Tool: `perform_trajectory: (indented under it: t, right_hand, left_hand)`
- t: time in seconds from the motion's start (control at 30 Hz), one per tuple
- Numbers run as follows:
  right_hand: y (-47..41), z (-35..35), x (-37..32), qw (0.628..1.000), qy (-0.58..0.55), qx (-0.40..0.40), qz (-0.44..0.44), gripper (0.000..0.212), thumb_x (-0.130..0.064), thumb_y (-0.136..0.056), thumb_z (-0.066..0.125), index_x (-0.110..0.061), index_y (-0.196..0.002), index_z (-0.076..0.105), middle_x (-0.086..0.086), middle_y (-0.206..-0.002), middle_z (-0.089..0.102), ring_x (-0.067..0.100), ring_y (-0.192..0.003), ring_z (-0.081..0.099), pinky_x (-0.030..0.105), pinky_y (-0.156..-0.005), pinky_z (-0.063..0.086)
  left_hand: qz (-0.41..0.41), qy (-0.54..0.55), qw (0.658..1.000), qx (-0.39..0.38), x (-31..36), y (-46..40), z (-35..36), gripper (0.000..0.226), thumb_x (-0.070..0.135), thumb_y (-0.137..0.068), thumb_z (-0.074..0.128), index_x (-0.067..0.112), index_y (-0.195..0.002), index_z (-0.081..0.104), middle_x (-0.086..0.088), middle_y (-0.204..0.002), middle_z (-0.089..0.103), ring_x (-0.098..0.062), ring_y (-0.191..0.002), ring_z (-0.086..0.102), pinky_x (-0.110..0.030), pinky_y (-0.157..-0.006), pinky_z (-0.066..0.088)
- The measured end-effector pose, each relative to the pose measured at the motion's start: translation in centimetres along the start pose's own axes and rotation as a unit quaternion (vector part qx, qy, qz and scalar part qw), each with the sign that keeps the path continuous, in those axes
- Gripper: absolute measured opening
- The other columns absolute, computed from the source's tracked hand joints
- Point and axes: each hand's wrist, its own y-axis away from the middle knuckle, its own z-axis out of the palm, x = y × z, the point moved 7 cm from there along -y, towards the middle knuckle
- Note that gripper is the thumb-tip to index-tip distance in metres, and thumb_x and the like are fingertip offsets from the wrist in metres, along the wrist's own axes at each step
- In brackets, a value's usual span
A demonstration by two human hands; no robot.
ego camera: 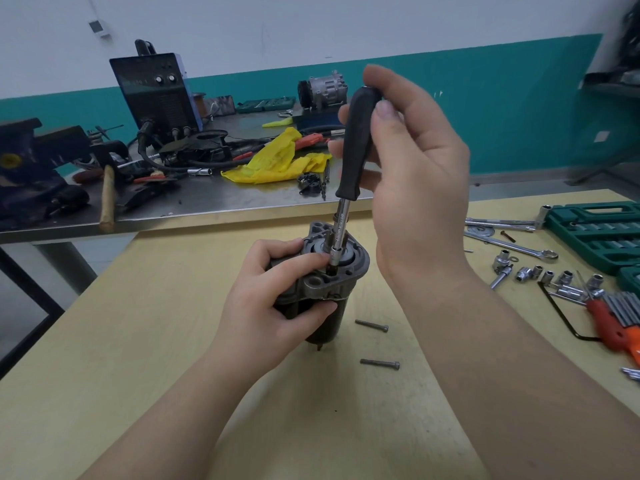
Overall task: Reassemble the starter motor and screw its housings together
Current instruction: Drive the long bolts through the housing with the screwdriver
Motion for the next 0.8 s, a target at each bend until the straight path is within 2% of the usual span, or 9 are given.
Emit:
perform_trajectory:
  t: [0.1,0.2,0.3,0.37,0.47,0.53,0.63,0.7,0.8]
  right_hand:
    - [0.01,0.14,-0.5,0.999,0.034,-0.001,-0.024,0.021,-0.015,-0.107,0.063,-0.027,-0.123,0.068,0.005,-0.098,0.074,0.03,-0.091,0.074,0.049,-0.079,0.066]
    - [-0.06,0.07,-0.69,0.998,0.052,0.01,-0.045,0.025,-0.013,-0.102,0.072,-0.027,-0.122,0.069,-0.005,-0.091,0.07,0.012,-0.081,0.067,0.038,-0.071,0.064]
    - [-0.02,0.02,-0.33,0.999,0.023,0.014,-0.029,0.023,-0.018,-0.104,0.068,-0.022,-0.125,0.073,-0.007,-0.1,0.075,0.012,-0.095,0.07,0.044,-0.089,0.064]
    - [0.01,-0.1,-0.09,1.0,0.002,0.013,-0.012,0.025,-0.019,-0.108,0.059,-0.019,-0.128,0.074,0.0,-0.115,0.078,0.021,-0.112,0.073,0.052,-0.099,0.061]
    - [0.06,-0.01,-0.24,1.0,0.014,0.003,-0.009,0.024,-0.014,-0.11,0.057,-0.02,-0.128,0.071,0.008,-0.108,0.077,0.034,-0.099,0.075,0.053,-0.086,0.065]
    - [0.09,0.1,-0.62,0.999,0.034,0.002,-0.025,0.021,-0.012,-0.106,0.065,-0.025,-0.124,0.069,0.003,-0.097,0.075,0.038,-0.09,0.074,0.056,-0.078,0.064]
    - [0.06,0.09,-0.87,0.998,0.054,0.015,-0.041,0.025,-0.012,-0.101,0.073,-0.024,-0.122,0.069,-0.002,-0.09,0.069,0.036,-0.083,0.069,0.05,-0.066,0.065]
    - [0.09,0.11,-0.73,0.998,0.046,0.016,-0.037,0.023,-0.015,-0.102,0.072,-0.023,-0.124,0.072,-0.006,-0.094,0.071,0.027,-0.087,0.07,0.05,-0.074,0.066]
    - [0.1,0.02,-0.07,1.0,0.01,0.006,-0.01,0.026,-0.02,-0.107,0.06,-0.017,-0.128,0.074,-0.005,-0.113,0.075,0.023,-0.113,0.072,0.06,-0.096,0.061]
  left_hand:
    - [-0.005,0.0,1.0,-0.001,-0.13,0.06,0.03,0.063,0.04,-0.079,0.086,0.057,-0.134,0.062,0.021,-0.138,0.049,-0.017,-0.142,0.053,-0.017,-0.113,0.043]
    - [-0.007,0.004,1.0,0.0,-0.12,0.07,0.05,0.063,0.04,-0.078,0.086,0.058,-0.134,0.062,0.02,-0.138,0.05,-0.017,-0.141,0.053,-0.018,-0.112,0.043]
    - [-0.007,0.007,1.0,0.004,-0.09,0.06,0.05,0.062,0.038,-0.078,0.086,0.057,-0.133,0.063,0.018,-0.137,0.051,-0.017,-0.141,0.053,-0.018,-0.112,0.043]
    - [-0.004,0.007,1.0,0.004,-0.04,0.04,0.06,0.062,0.038,-0.078,0.086,0.057,-0.133,0.063,0.019,-0.137,0.051,-0.016,-0.141,0.053,-0.018,-0.112,0.043]
    - [-0.004,0.005,1.0,0.003,-0.04,0.03,0.08,0.063,0.039,-0.078,0.086,0.057,-0.133,0.063,0.019,-0.137,0.051,-0.015,-0.141,0.054,-0.019,-0.112,0.044]
    - [-0.005,0.005,1.0,0.004,-0.08,0.02,0.05,0.063,0.039,-0.078,0.086,0.057,-0.133,0.063,0.019,-0.137,0.051,-0.016,-0.141,0.054,-0.018,-0.112,0.044]
    - [-0.007,0.004,1.0,0.002,-0.13,0.04,0.06,0.063,0.039,-0.078,0.086,0.057,-0.133,0.062,0.019,-0.137,0.051,-0.016,-0.141,0.053,-0.017,-0.112,0.043]
    - [-0.007,0.003,1.0,0.003,-0.1,0.06,0.02,0.063,0.039,-0.078,0.086,0.058,-0.133,0.062,0.02,-0.138,0.05,-0.015,-0.141,0.053,-0.016,-0.112,0.043]
    - [-0.005,0.003,1.0,0.004,0.0,0.03,0.0,0.063,0.039,-0.078,0.086,0.058,-0.133,0.062,0.022,-0.137,0.05,-0.012,-0.141,0.053,-0.016,-0.112,0.043]
